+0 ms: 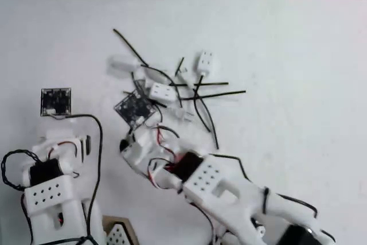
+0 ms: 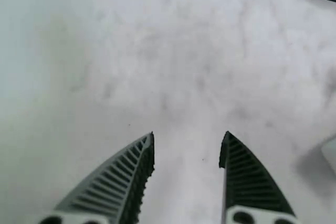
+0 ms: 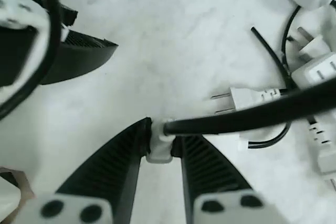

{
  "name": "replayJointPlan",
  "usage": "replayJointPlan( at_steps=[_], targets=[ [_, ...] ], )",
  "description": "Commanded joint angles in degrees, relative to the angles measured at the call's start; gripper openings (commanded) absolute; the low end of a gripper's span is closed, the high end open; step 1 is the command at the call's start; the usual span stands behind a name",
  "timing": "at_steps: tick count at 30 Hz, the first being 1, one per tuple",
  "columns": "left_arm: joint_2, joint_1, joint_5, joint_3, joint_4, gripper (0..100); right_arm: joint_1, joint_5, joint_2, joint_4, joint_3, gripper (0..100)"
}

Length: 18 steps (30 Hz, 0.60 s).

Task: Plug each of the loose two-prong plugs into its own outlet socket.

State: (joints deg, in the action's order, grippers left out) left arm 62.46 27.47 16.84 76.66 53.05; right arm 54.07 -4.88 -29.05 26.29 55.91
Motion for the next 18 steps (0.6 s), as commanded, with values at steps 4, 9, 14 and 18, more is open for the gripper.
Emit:
replayJointPlan(
  at_steps=[4, 9, 14, 18],
  targets=[
    [1.19, 0.57, -0.35, -0.35, -1.05, 21, -2.07, -3.08, 6.37, -5.14, -3.08, 1.7],
    [1.19, 0.57, -0.35, -0.35, -1.05, 21, -3.47, -3.69, 6.99, -5.23, -2.99, 1.7],
    [1.19, 0.57, -0.35, -0.35, -1.05, 21, -4.00, -3.78, 7.08, -7.16, -1.49, 1.7],
    [1.10, 0.57, -0.26, -0.35, -0.97, 21, -4.00, -3.34, 7.08, -13.32, 2.37, 1.7]
  ],
)
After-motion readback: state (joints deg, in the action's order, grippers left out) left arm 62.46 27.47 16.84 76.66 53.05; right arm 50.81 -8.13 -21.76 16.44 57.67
